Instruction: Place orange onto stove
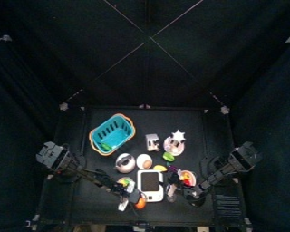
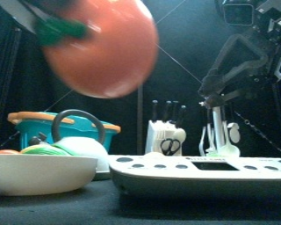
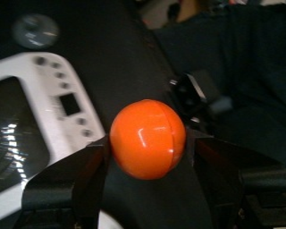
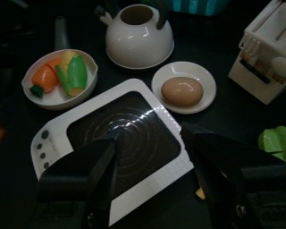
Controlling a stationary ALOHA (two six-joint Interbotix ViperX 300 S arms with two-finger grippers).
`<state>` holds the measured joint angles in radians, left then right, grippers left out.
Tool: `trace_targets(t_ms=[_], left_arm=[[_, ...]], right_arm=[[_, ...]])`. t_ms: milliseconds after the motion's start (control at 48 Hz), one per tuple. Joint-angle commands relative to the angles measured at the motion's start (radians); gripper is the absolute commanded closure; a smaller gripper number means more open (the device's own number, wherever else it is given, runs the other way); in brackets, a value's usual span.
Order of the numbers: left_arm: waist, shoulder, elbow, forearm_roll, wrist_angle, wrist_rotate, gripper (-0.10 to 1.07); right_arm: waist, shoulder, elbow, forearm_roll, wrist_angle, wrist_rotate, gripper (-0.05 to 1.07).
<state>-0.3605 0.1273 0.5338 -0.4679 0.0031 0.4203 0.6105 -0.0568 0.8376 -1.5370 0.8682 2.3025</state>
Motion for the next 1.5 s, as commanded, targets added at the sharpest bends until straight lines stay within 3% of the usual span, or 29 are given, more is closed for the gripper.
trace_targets(t_ms=[0,146,250,500,1188,1479], left_arm=[[0.071,-0.009,-0.014,0.017,-0.067,0.005,0.17],[0.163,0.035,-0.018,0.014,-0.144,0.003,0.17],[0.186,0.064,-0.025,0.014,-0.153,0.003,0.17],[0.186,0.109,-0.041,0.014,-0.153,0.003,0.17],[0.178,0.121,-0.046,0.009,-0.152,0.0,0.16],[0.179,0.114,-0.044,-0.025,-0.152,0.002,-0.01]], right_arm=[[-0.003,-0.034,0.003,0.005,0.012,0.0,0.15],[-0.002,-0.038,0.018,0.031,0.015,0.0,0.15],[0.005,-0.038,0.026,0.044,0.015,0.0,0.15],[0.002,-0.038,0.031,0.058,0.018,0.0,0.15],[-0.003,-0.038,0.031,0.058,0.018,0.002,0.15],[-0.003,-0.038,0.029,0.058,0.02,0.003,0.15]])
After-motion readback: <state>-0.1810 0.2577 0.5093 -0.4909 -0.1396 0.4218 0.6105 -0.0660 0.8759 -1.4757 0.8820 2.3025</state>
